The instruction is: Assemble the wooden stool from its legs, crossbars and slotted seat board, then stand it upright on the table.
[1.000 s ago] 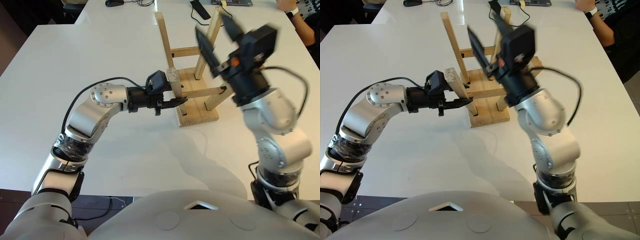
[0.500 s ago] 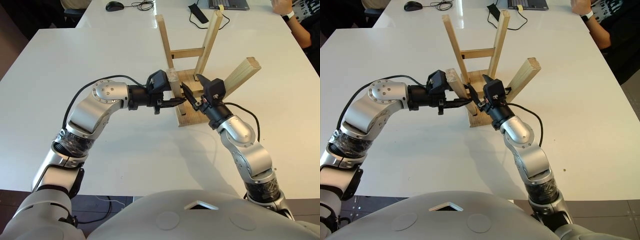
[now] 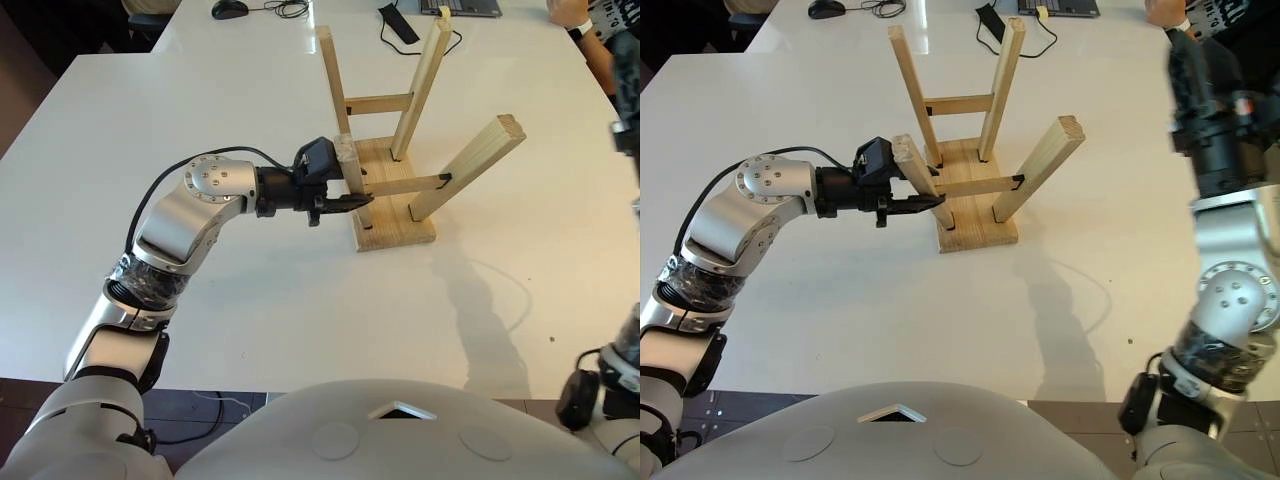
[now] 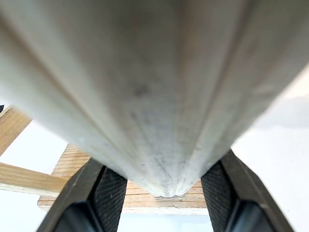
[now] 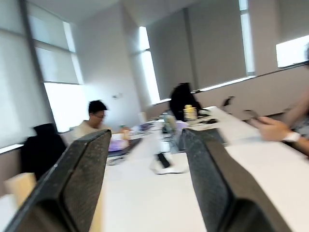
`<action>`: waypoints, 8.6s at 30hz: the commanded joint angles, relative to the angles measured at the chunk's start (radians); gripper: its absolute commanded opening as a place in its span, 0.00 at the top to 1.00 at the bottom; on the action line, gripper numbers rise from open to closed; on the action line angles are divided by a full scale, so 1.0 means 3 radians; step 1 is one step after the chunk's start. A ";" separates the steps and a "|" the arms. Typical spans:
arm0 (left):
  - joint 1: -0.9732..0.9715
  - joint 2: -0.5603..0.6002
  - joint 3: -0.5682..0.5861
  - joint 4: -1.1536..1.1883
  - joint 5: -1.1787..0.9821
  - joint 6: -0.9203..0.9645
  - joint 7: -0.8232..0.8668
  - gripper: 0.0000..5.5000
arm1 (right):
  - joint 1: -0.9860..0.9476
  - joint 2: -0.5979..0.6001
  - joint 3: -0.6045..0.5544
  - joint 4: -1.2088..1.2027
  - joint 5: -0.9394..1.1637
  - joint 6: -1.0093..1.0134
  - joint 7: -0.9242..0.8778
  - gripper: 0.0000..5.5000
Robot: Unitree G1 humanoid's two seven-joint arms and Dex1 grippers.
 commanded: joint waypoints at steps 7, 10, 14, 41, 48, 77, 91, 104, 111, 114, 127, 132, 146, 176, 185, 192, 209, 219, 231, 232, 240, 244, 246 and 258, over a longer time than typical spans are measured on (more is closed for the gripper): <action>0.0069 0.0180 -0.0322 0.0258 0.0475 0.0164 -0.0099 0.63 | 0.0120 0.0106 0.1672 -0.0176 -0.2008 -0.0567 -0.0034 0.51; 0.0021 0.0160 -0.0347 0.0291 0.0484 0.0155 -0.0114 0.63 | -0.0007 0.0169 0.1683 -0.0291 -0.2060 -0.0490 -0.0034 0.51; 0.0046 0.0147 -0.0327 0.0266 0.0485 0.0168 -0.0091 0.63 | 0.0011 0.0023 0.1402 -0.0045 -0.2214 -0.0470 -0.0035 0.51; 0.0054 0.0097 -0.0365 0.0202 0.0436 0.0230 -0.0112 0.63 | -0.0123 0.0888 0.2403 -0.0369 -0.2550 0.0277 0.0161 0.51; 0.0077 0.0140 -0.0328 0.0242 0.0460 0.0209 -0.0115 0.63 | 0.0189 -0.0105 0.1153 0.1087 -0.2809 -0.0636 0.0083 0.51; 0.0199 0.0110 -0.0139 -0.0273 0.0120 0.0478 -0.0150 0.44 | 0.0085 0.0475 0.2319 -0.0117 -0.2529 0.0238 0.0296 0.51; 0.0894 0.0320 0.0120 -0.0671 0.0162 0.0277 -0.0257 0.44 | 0.0320 0.0128 0.2160 0.0288 -0.2925 -0.0166 0.0429 0.51; 0.0964 0.0603 0.1081 0.1564 0.0481 -0.1180 -0.0516 0.44 | 0.1692 -0.0101 0.1528 -0.0887 -0.1928 0.0364 0.1233 0.51; -0.0110 0.0004 0.0845 0.3321 0.1236 -0.2211 0.0156 0.49 | 0.1562 -0.0131 0.1907 -0.0795 -0.2007 0.0456 0.1316 0.51; -0.0255 -0.0214 0.0691 0.3816 0.1606 -0.2769 0.0584 0.49 | 0.1583 -0.0177 0.2165 -0.0674 -0.2231 0.0354 0.1291 0.51; 0.1415 -0.0257 0.0531 0.2495 0.1237 -0.3005 0.0321 0.49 | 0.1897 0.0018 0.2453 -0.0666 -0.2446 0.0166 0.1017 0.51; 0.1866 -0.0270 0.0491 0.1240 0.0969 -0.2389 0.0486 0.49 | 0.1819 0.0036 0.2297 -0.0842 -0.2250 0.0268 0.1056 0.51; 0.2158 0.0011 0.0842 -0.0237 0.0120 -0.1024 0.0276 0.49 | 0.1449 -0.0596 0.1461 -0.1489 -0.1394 0.0560 0.1860 0.51; 0.1902 0.0661 0.1687 -0.0902 -0.0888 0.0082 -0.0559 0.49 | 0.1390 -0.0855 0.0734 -0.2003 -0.0533 0.0820 0.2074 0.51; 0.1998 0.0813 0.1854 -0.0828 -0.0811 -0.0006 -0.0935 0.49 | 0.1705 -0.0919 0.0860 -0.1809 -0.0642 0.0697 0.2238 0.51; 0.2004 0.0870 0.1771 -0.0339 -0.0321 -0.0458 -0.1125 0.49 | 0.1875 -0.0979 0.0792 -0.1410 -0.0820 0.0465 0.2439 0.51; 0.1959 0.0574 0.1011 0.0746 0.0546 -0.1790 -0.1385 0.49 | 0.1574 -0.0878 0.1880 -0.0008 -0.1973 -0.0820 0.2732 0.51; 0.1776 0.0329 0.0810 0.0962 0.0729 -0.2017 -0.1197 0.49 | 0.1151 -0.0732 0.2274 0.0388 -0.2160 -0.1094 0.2792 0.51; 0.1625 0.0174 0.0673 0.1090 0.0695 -0.1957 -0.1223 0.54 | 0.1008 -0.0660 0.2343 0.0495 -0.1969 -0.1115 0.2990 0.51; 0.1610 0.0169 0.0667 0.1107 0.0688 -0.1955 -0.1228 0.56 | 0.1010 -0.0655 0.2349 0.0493 -0.1949 -0.1109 0.3006 0.51; 0.1550 0.0147 0.0658 0.1095 0.0534 -0.1813 -0.1394 0.71 | 0.1065 -0.0637 0.2431 0.0465 -0.1923 -0.1134 0.3089 0.67; 0.1520 0.0136 0.0664 0.1119 0.0533 -0.1796 -0.1434 0.71 | 0.1074 -0.0645 0.2448 0.0506 -0.1932 -0.1169 0.3120 0.72; 0.1507 0.0131 0.0672 0.1118 0.0516 -0.1784 -0.1455 0.71 | 0.1089 -0.0662 0.2447 0.0503 -0.1915 -0.1155 0.3141 0.72; 0.1791 0.0762 0.1370 -0.0769 -0.1330 -0.0002 -0.1651 0.71 | 0.1643 -0.1013 0.1240 -0.1387 0.0639 0.0506 0.2561 0.72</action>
